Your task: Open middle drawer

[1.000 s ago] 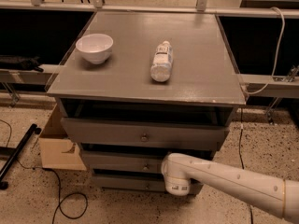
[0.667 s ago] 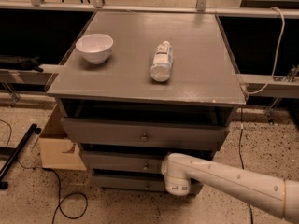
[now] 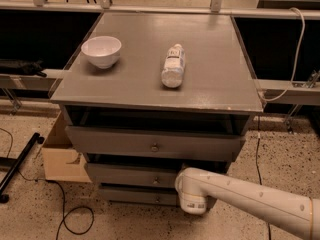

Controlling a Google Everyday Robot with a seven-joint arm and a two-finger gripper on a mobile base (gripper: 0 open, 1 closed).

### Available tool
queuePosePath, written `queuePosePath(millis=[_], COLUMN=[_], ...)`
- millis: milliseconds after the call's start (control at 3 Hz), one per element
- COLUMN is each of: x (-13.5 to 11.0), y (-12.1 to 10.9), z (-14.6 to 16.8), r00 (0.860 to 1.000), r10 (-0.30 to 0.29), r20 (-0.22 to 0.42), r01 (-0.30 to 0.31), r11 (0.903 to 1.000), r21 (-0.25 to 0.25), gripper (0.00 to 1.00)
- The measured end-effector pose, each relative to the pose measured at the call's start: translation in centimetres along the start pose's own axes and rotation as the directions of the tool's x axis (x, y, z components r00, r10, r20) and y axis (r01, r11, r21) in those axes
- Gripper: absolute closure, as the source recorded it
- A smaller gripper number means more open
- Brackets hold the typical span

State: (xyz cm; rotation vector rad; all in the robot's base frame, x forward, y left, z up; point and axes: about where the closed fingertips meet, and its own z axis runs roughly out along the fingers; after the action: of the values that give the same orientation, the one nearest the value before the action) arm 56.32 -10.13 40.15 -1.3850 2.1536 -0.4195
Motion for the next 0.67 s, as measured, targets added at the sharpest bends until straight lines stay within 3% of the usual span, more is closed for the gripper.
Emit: queuePosePath(millis=[667], x=[0.63], y=[1.32], z=[-0.25], r00=[1.0], r10=[0.009], r20=[-0.001], r01=[-0.009], r11=[0.9999], r21=[-0.004], gripper=[1.0])
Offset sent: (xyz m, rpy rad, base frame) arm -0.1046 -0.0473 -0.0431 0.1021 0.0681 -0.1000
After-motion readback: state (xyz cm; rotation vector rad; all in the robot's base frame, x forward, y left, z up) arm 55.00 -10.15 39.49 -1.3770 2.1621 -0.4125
